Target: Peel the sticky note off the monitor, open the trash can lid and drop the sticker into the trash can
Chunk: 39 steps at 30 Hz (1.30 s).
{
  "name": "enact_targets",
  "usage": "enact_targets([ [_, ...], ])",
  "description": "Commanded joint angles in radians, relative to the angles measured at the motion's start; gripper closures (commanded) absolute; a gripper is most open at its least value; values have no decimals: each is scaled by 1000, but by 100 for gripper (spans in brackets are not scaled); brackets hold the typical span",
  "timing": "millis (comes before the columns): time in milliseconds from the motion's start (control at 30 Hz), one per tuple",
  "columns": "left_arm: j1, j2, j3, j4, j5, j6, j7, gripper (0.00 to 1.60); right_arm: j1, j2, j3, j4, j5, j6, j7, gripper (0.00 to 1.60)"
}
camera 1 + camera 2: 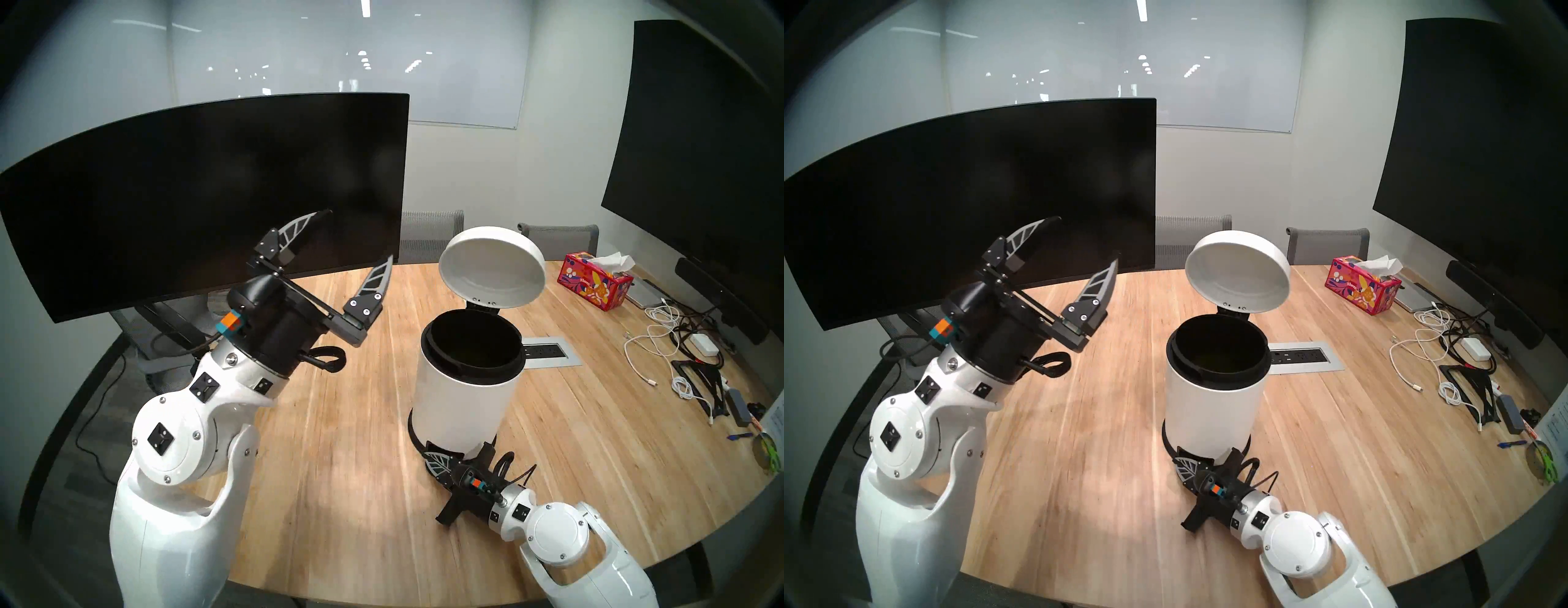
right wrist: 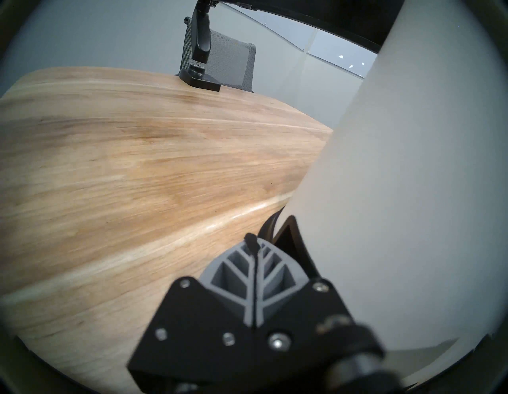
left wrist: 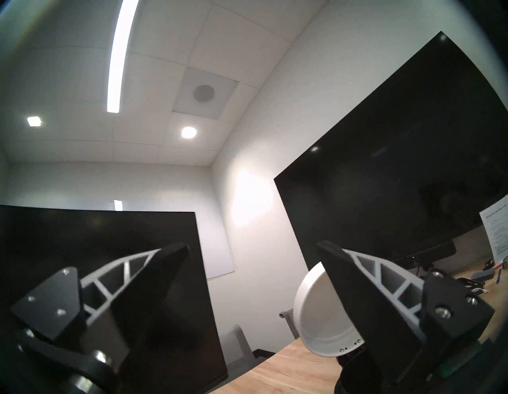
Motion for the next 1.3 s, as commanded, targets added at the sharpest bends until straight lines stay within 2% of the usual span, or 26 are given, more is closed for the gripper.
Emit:
enact_targets([
  [0, 51, -52, -43, -25, -35, -41, 52, 0, -11, -7, -26, 29, -7, 24, 13, 160],
  [700, 66, -45, -52, -22, -75, -53, 56, 0, -2, -13, -9, 17, -2, 35, 23, 160],
  [967, 58, -46, -33, -14, -66, -46, 62, 0, -85, 6, 20, -121, 50, 27, 54, 160],
  [1267, 58, -46, -14, -11, -61, -43, 66, 0, -179, 26, 37, -235, 91, -17, 78, 160],
])
